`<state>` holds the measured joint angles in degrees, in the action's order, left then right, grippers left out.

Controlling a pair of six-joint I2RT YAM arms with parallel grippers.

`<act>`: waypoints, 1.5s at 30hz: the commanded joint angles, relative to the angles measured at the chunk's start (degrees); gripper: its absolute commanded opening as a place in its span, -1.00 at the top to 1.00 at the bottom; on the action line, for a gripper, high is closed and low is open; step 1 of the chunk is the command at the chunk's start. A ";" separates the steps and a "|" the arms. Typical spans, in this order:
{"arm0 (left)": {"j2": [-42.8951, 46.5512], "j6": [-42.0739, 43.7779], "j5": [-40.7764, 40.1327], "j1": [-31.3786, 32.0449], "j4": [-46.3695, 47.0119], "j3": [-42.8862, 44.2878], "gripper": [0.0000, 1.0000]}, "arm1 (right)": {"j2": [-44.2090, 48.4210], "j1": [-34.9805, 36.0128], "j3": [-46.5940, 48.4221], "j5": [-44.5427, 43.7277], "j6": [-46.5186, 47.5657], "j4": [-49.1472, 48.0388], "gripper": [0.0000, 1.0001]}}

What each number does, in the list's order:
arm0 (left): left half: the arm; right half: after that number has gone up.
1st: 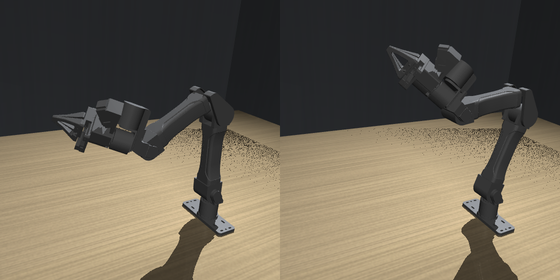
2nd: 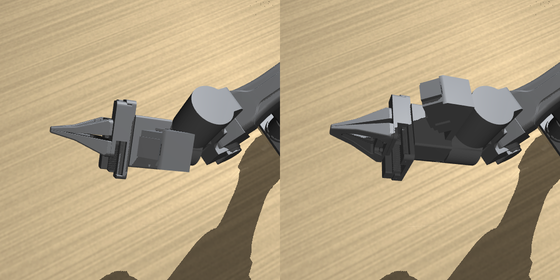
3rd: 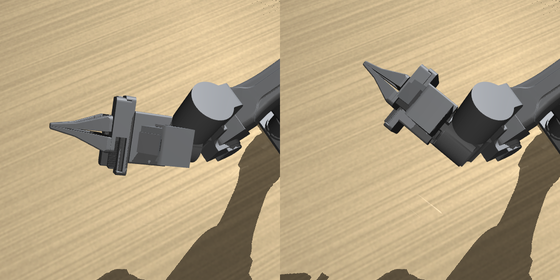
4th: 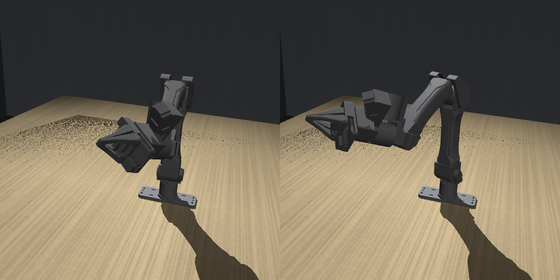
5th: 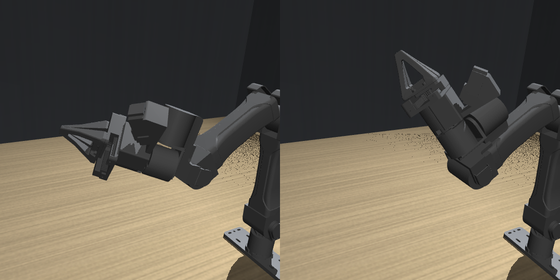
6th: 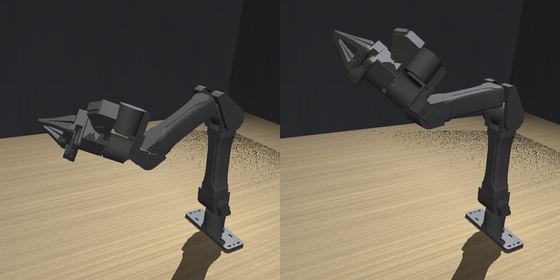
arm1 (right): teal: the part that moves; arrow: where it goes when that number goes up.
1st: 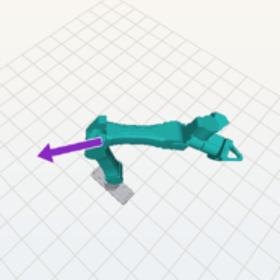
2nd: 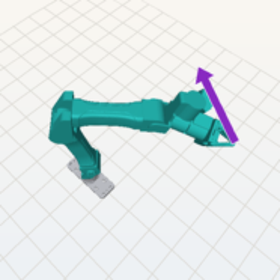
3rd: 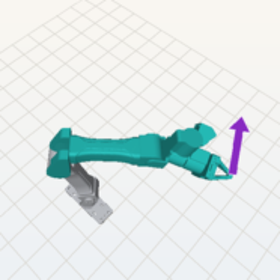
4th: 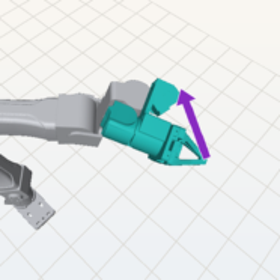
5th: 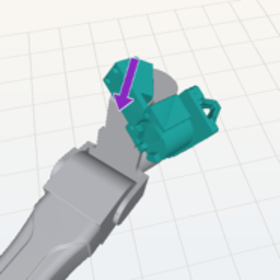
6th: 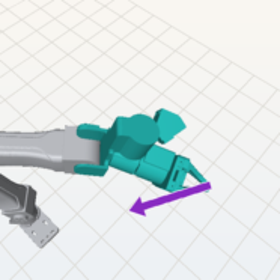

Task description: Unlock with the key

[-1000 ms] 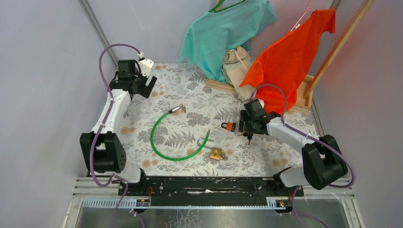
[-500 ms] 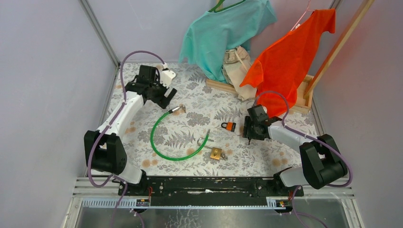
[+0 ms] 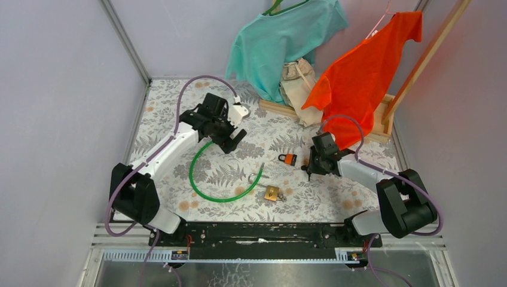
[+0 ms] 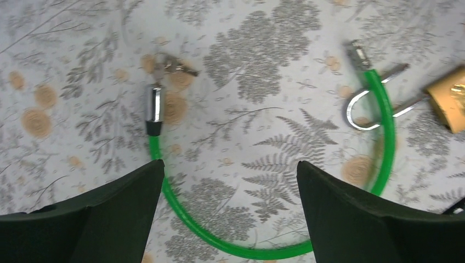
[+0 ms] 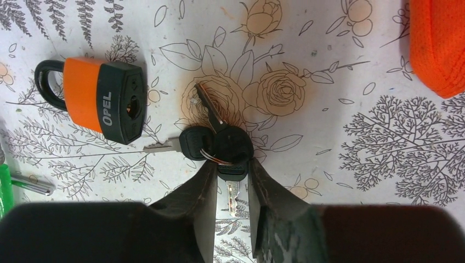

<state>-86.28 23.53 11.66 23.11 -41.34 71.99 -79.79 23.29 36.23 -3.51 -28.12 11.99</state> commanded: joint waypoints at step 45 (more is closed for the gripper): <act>-9.86 -2.59 13.91 15.03 -4.11 7.82 -0.69 | -1.16 5.21 5.56 -4.12 -0.40 5.23 0.01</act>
<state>-98.61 19.97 26.79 38.11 -44.71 78.08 -79.72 27.22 39.29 -2.57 -28.56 18.48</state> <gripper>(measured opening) 0.849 0.511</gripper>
